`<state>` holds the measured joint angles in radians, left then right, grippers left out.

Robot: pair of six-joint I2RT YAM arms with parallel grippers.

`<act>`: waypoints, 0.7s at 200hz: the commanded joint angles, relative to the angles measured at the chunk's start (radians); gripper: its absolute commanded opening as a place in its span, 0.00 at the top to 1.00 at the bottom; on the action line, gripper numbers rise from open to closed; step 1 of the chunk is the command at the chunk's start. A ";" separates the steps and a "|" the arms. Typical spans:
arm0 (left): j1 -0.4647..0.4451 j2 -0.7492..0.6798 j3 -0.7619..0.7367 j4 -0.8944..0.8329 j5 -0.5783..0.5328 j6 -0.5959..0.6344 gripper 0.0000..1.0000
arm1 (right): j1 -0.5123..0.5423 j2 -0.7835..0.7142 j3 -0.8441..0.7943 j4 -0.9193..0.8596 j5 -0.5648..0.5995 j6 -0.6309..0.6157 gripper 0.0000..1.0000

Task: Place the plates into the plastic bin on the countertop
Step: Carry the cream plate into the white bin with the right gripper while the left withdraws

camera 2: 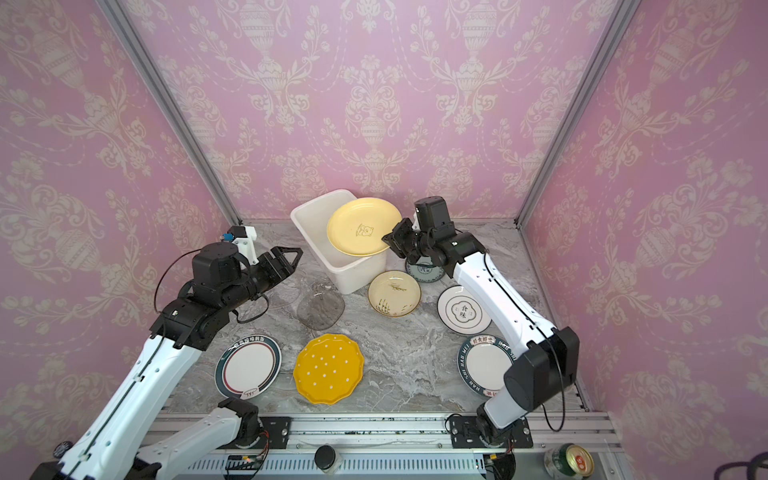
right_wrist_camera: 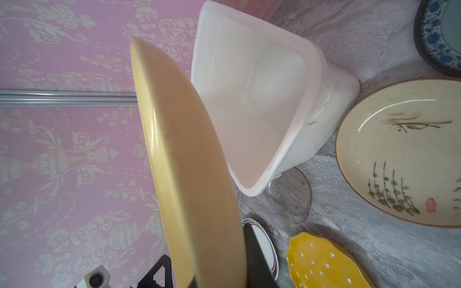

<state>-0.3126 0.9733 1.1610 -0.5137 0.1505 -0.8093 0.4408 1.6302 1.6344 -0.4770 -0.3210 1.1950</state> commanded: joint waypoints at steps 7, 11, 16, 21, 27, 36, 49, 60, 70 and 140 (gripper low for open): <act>0.017 0.000 0.014 -0.054 0.026 0.060 0.26 | 0.024 0.151 0.164 0.101 0.021 0.047 0.92; 0.018 0.002 0.014 -0.059 0.029 0.063 0.26 | 0.027 0.176 0.192 0.104 0.023 0.050 0.92; 0.019 0.003 0.015 -0.065 0.032 0.066 0.26 | 0.030 0.206 0.221 0.106 0.024 0.053 0.92; 0.020 0.005 0.017 -0.072 0.032 0.069 0.26 | 0.035 0.236 0.253 0.106 0.025 0.056 0.92; 0.021 0.004 0.019 -0.079 0.032 0.074 0.26 | 0.039 0.270 0.286 0.106 0.029 0.060 0.92; 0.024 0.003 0.019 -0.087 0.030 0.078 0.26 | 0.048 0.316 0.331 0.113 0.037 0.075 0.92; 0.027 0.000 0.019 -0.099 0.021 0.085 0.26 | 0.058 0.377 0.387 0.123 0.054 0.099 0.92; 0.032 -0.004 0.018 -0.104 0.017 0.090 0.25 | 0.066 0.421 0.426 0.132 0.073 0.122 0.92; 0.034 -0.004 0.014 -0.108 0.018 0.093 0.25 | 0.075 0.456 0.452 0.144 0.097 0.143 0.92; 0.068 0.021 -0.011 -0.102 0.065 0.091 0.25 | 0.127 0.647 0.610 0.182 0.282 0.224 0.90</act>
<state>-0.2626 0.9844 1.1603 -0.6003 0.1795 -0.7448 0.5545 2.2387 2.1658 -0.3489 -0.1291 1.3823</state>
